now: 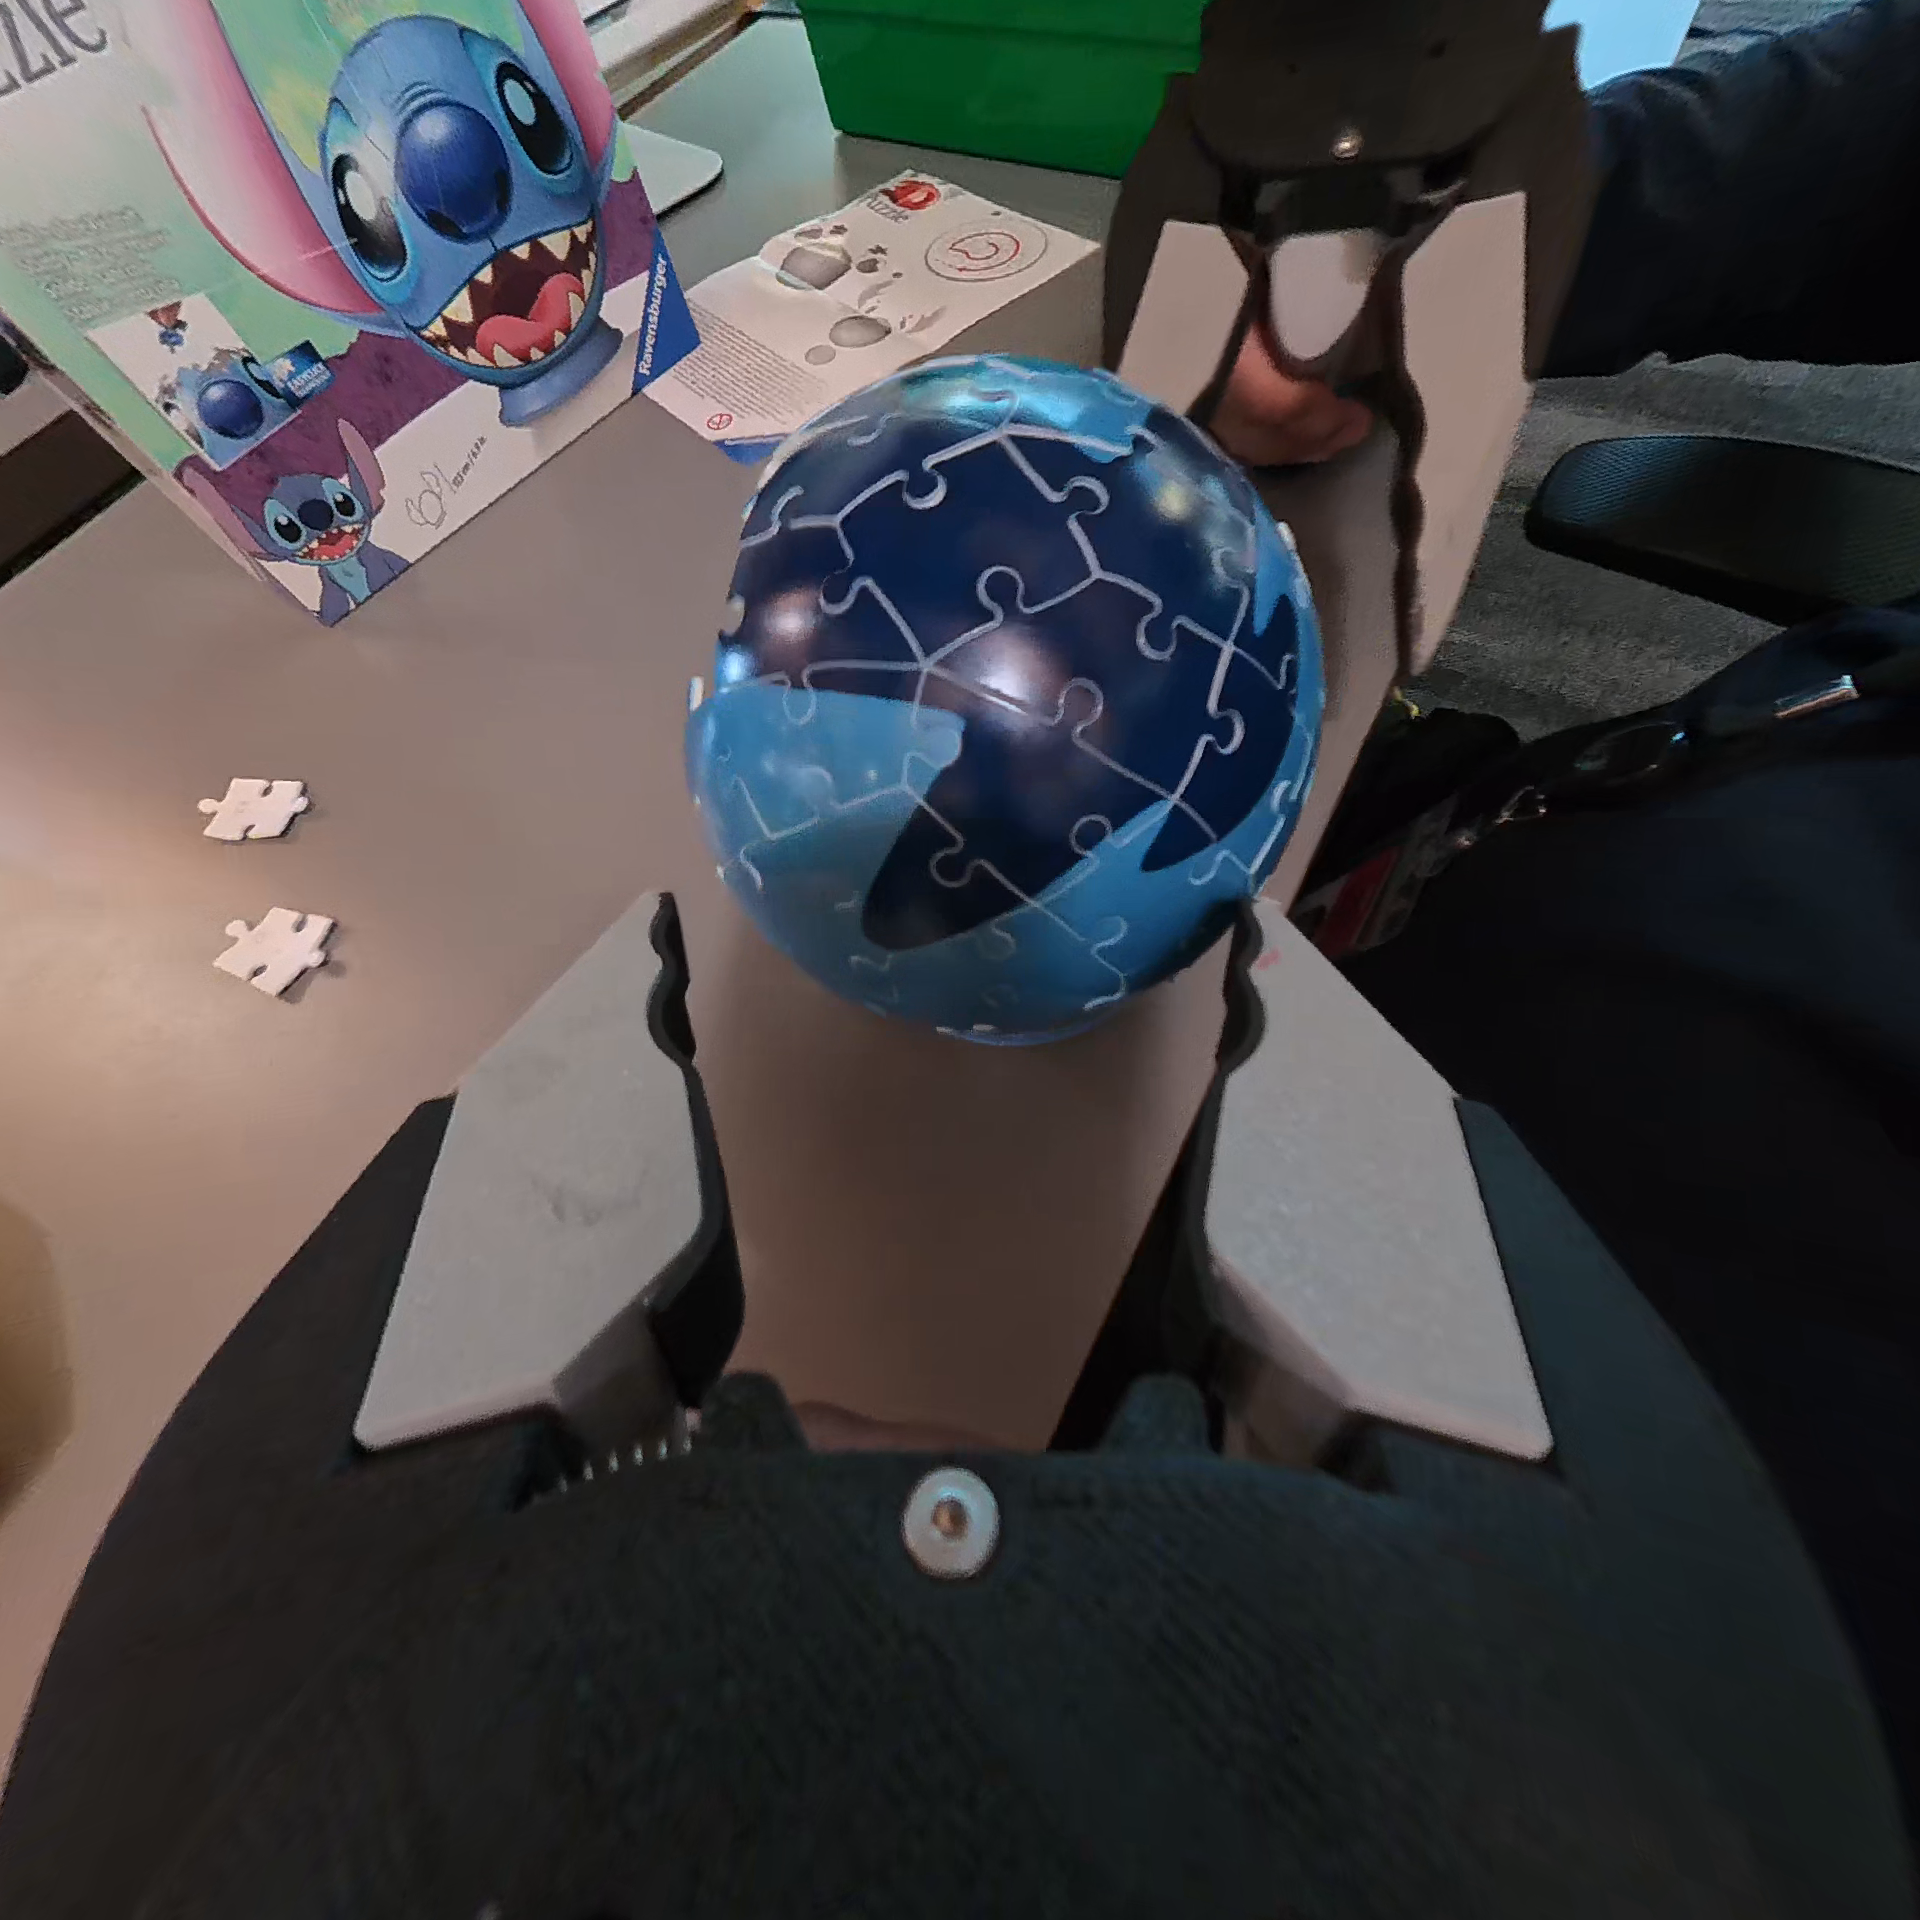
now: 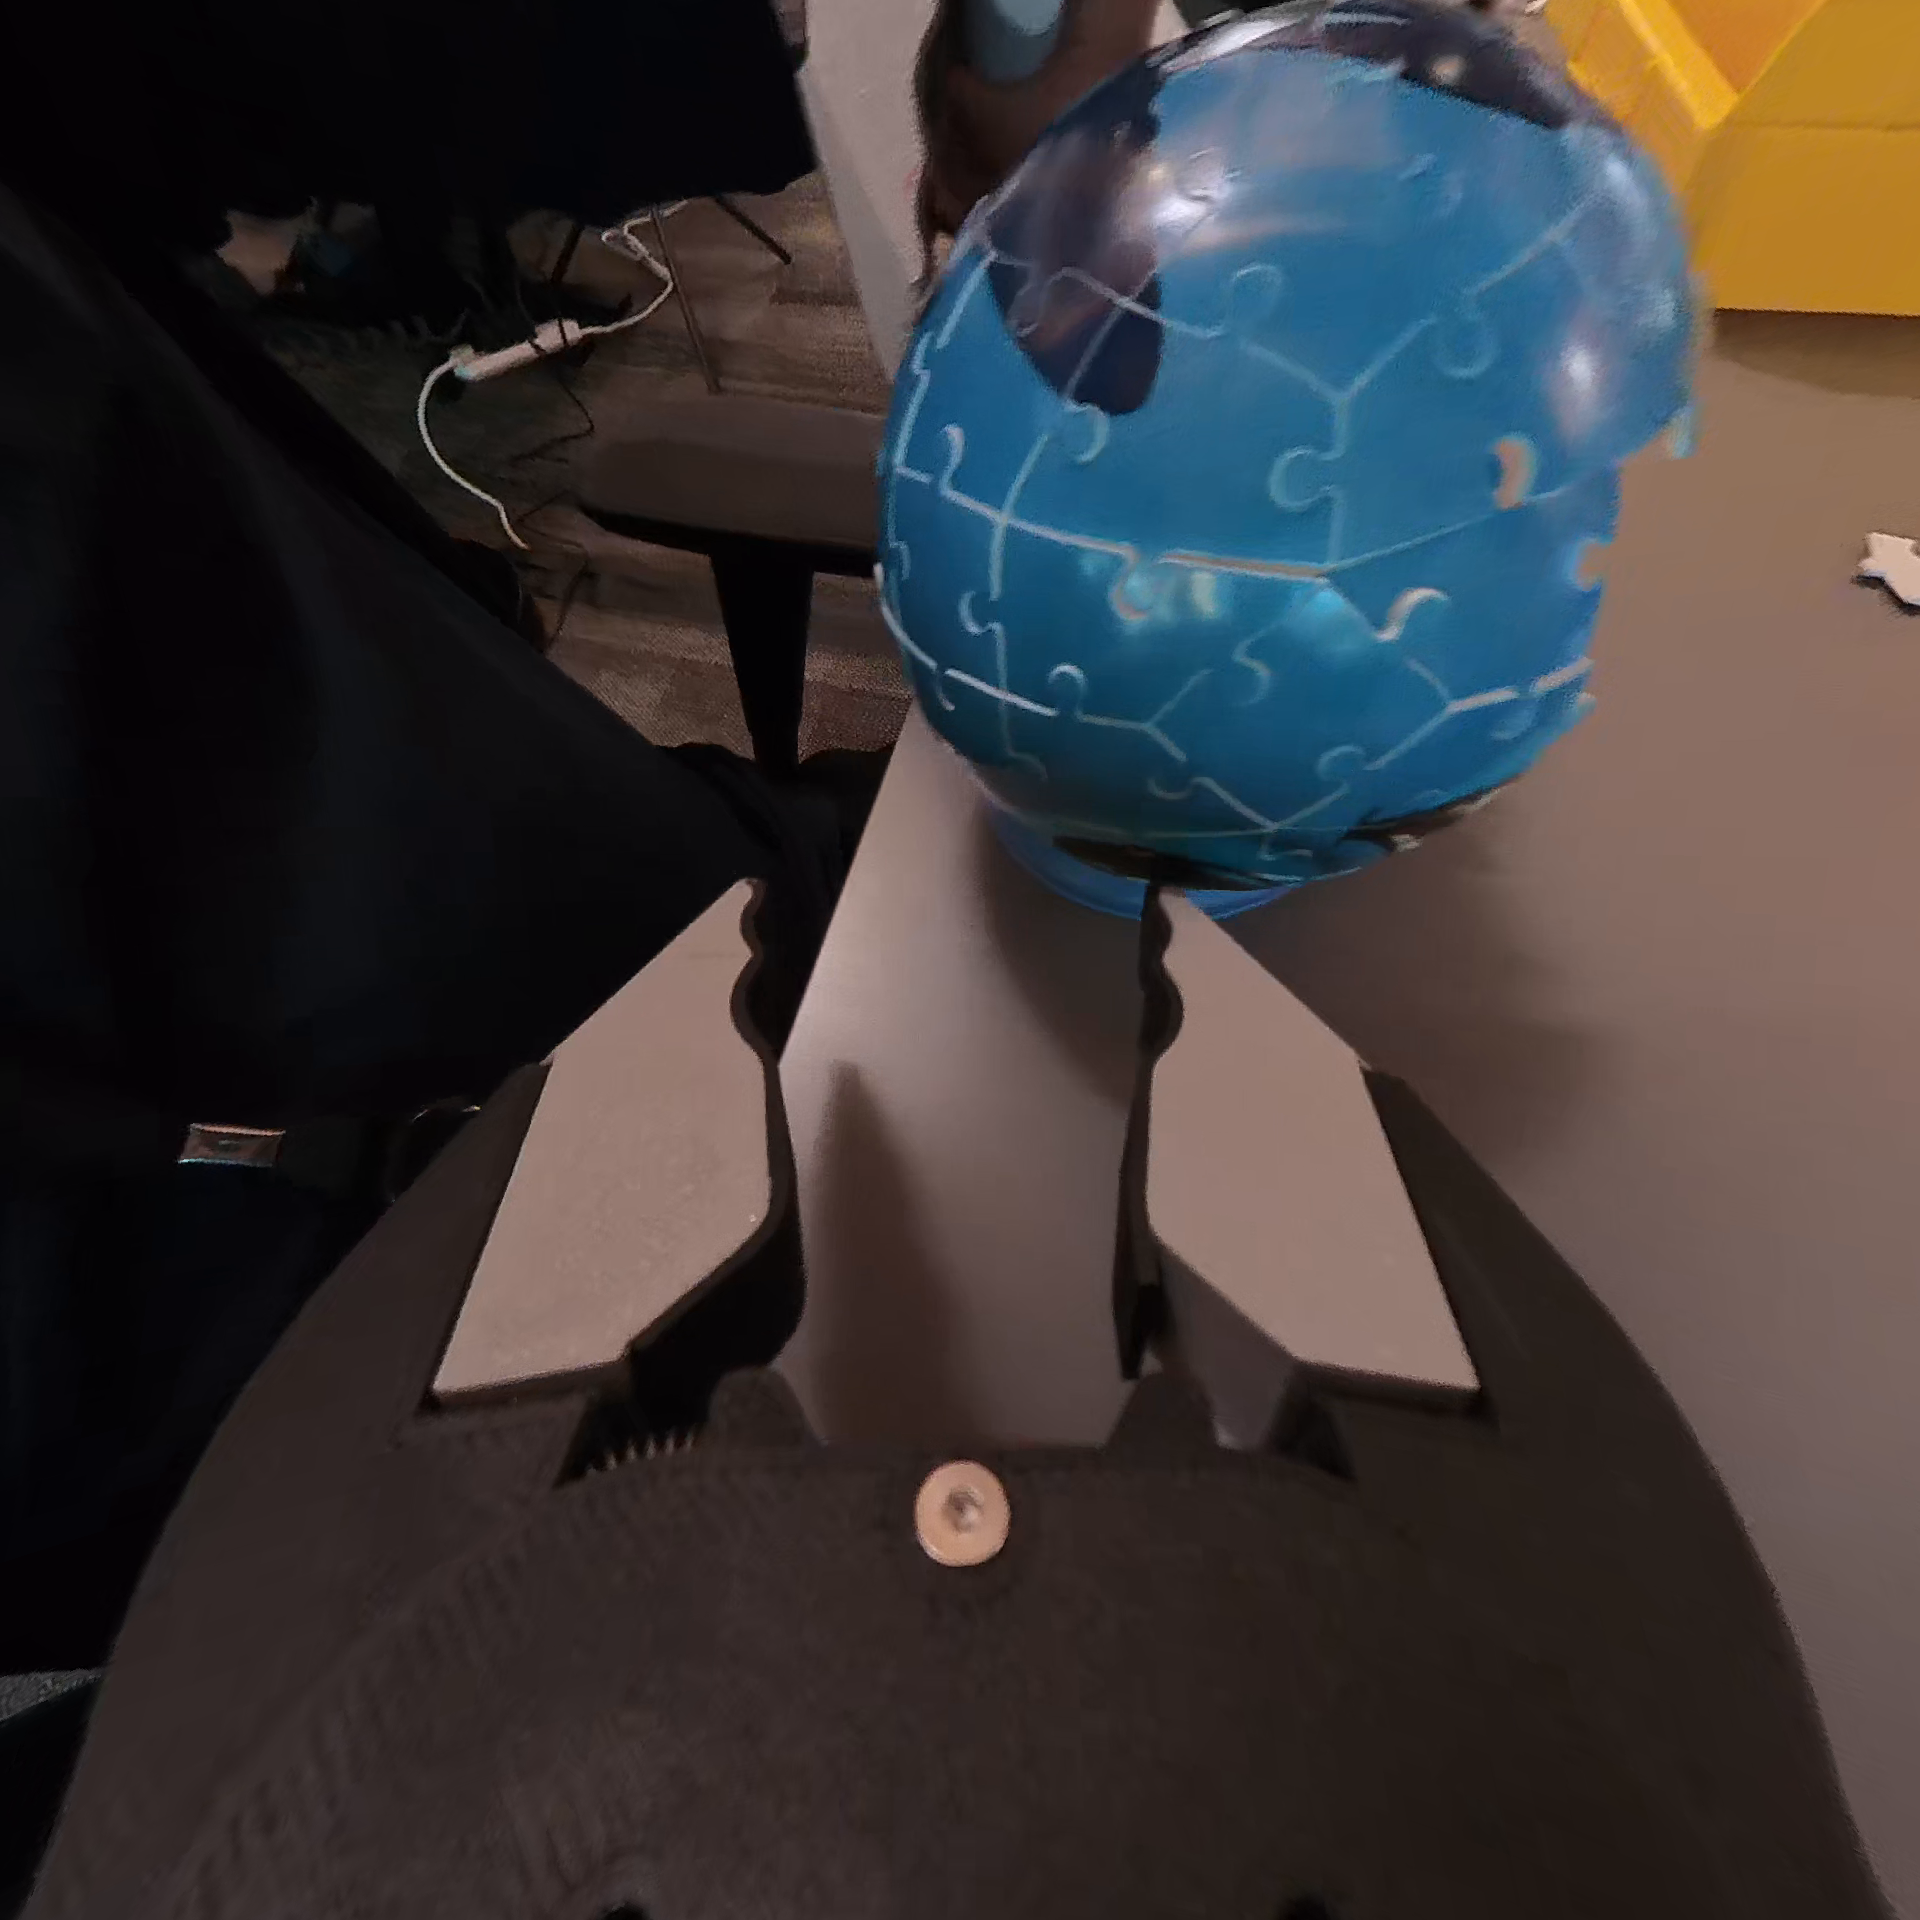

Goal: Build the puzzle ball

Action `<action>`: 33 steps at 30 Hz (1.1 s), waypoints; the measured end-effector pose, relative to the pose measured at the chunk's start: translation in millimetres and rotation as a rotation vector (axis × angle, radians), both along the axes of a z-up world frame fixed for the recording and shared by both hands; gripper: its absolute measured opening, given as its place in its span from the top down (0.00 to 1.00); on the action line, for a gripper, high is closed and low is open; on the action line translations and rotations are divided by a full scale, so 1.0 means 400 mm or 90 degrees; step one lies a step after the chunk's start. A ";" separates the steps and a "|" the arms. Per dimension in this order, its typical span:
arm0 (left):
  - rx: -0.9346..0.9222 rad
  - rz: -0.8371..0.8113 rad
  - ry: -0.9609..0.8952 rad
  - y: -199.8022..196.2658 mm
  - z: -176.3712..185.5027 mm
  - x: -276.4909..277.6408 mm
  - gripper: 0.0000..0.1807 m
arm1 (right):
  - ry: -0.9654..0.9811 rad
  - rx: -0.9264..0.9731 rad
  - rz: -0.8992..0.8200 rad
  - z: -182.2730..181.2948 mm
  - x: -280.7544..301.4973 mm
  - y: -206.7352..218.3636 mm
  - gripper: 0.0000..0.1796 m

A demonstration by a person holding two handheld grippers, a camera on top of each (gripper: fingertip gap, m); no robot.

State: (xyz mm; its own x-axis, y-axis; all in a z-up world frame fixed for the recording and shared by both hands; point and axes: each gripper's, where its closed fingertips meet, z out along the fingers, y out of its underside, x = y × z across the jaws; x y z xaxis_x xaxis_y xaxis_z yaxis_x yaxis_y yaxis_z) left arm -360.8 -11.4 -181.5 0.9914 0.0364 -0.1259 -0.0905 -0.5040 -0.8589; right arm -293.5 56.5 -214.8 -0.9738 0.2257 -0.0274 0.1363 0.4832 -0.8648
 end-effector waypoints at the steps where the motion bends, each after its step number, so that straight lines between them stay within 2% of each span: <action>1: 0.000 0.003 -0.002 -0.003 -0.001 -0.007 0.43 | 0.003 0.005 0.005 -0.003 0.006 -0.005 0.63; 7: -0.012 0.052 -0.003 -0.039 -0.013 -0.079 0.46 | 0.020 0.007 0.014 -0.001 0.011 -0.044 0.69; 10: 0.013 0.080 -0.016 -0.045 -0.009 -0.112 0.47 | -0.019 -0.037 0.039 0.018 0.022 -0.081 0.67; 16: 0.033 0.321 -0.012 -0.120 -0.003 -0.289 0.58 | -0.027 -0.053 0.041 0.031 0.003 -0.104 0.68; 20: 0.119 0.232 -0.069 -0.096 0.062 -0.220 0.57 | -0.002 -0.080 0.000 0.056 -0.028 -0.052 0.70; 25: 0.106 0.156 -0.104 -0.072 0.087 -0.112 0.46 | -0.018 -0.082 -0.003 0.054 -0.031 -0.032 0.66; 29: 0.014 0.129 -0.009 -0.016 0.044 -0.055 0.40 | 0.012 -0.049 -0.042 0.044 -0.059 -0.003 0.69; 31: -0.022 0.132 0.044 0.011 0.025 -0.038 0.40 | 0.038 -0.038 -0.082 0.046 -0.085 0.023 0.71; 33: -0.035 0.154 0.080 0.022 0.015 -0.047 0.42 | 0.049 -0.055 -0.116 0.057 -0.108 0.039 0.69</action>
